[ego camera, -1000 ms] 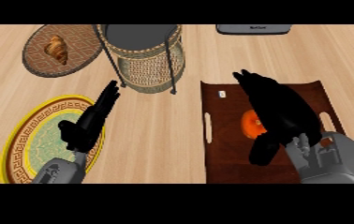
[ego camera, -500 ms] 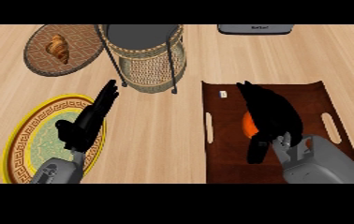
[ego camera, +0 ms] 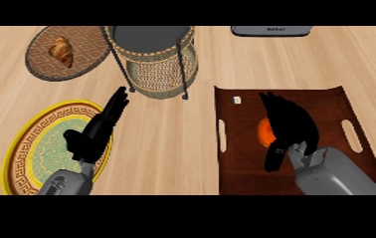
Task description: Pick the squash from the tray and place it in the tiered basket
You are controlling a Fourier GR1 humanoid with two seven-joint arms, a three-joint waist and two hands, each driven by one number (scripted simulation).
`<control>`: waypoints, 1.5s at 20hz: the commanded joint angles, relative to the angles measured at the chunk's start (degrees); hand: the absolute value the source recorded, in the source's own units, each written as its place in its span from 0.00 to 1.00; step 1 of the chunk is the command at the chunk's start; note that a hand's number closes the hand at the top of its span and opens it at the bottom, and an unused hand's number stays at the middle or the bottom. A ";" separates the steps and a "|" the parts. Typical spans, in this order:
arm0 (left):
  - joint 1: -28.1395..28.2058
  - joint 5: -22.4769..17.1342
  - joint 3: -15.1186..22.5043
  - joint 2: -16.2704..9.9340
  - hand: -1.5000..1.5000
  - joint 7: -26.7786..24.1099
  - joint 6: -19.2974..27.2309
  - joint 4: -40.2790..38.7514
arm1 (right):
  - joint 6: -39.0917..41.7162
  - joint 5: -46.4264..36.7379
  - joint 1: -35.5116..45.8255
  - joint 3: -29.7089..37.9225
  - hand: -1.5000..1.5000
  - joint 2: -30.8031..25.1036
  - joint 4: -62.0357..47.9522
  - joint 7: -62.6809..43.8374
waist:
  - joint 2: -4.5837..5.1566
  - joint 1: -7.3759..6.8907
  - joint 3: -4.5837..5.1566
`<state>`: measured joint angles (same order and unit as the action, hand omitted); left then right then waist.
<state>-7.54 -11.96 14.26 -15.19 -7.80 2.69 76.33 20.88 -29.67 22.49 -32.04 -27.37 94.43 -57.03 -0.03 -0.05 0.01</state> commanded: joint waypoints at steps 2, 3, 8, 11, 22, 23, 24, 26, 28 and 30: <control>-1.65 0.94 -1.71 1.83 0.50 4.33 0.78 1.35 | 1.71 -3.39 -3.32 2.77 0.00 2.34 -1.22 -1.00 | 0.00 0.05 -0.01; 1.06 1.92 -2.03 0.62 0.50 -0.78 -1.59 -0.45 | 2.28 -4.82 -3.25 2.21 0.00 4.33 -0.21 -3.36 | 0.00 0.00 0.00; 1.31 2.54 -3.84 1.52 0.50 -0.05 -4.18 -0.47 | 1.92 -8.65 -6.34 6.11 0.00 4.05 -4.01 6.19 | 0.01 -0.01 -0.01; -0.92 4.76 -4.29 3.98 0.50 -0.06 -3.95 -2.23 | 3.29 -10.96 -7.06 7.50 0.00 6.99 -3.67 6.31 | 0.02 0.07 -0.01; -0.87 6.64 -5.66 4.87 0.50 6.22 -3.15 3.86 | -4.74 -16.23 -6.12 9.37 1.00 11.81 -8.39 19.72 | 0.02 -0.10 -0.02; -1.38 6.00 -6.87 4.56 0.50 4.08 -5.23 1.67 | -4.84 -17.27 -4.23 10.47 1.00 12.27 -10.84 21.00 | 0.05 -0.11 -0.01; 0.95 7.30 -6.41 5.01 0.50 0.58 -4.86 -1.12 | -8.94 -18.89 -4.80 10.28 1.00 12.24 -15.46 24.95 | 0.10 -0.18 -0.02; -1.54 7.66 -5.89 6.51 0.50 6.45 -4.03 2.14 | -8.29 -20.39 -3.85 10.67 1.00 14.17 -15.73 24.50 | 0.06 -0.15 -0.02; 2.09 8.42 -7.27 6.21 0.50 -2.41 -6.21 -2.32 | -5.86 -20.55 -7.32 11.99 1.00 12.71 -10.38 24.32 | 0.03 0.03 -0.01; -0.45 7.57 -7.38 6.26 0.50 6.23 -6.32 2.61 | -5.22 -21.91 -8.33 13.24 1.00 12.71 -8.52 22.32 | 0.00 0.08 -0.01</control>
<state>-7.02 -4.52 7.57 -9.47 -4.25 -2.45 77.97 15.86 -49.02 16.21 -20.13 -15.17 84.66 -34.75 -0.03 -0.08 0.02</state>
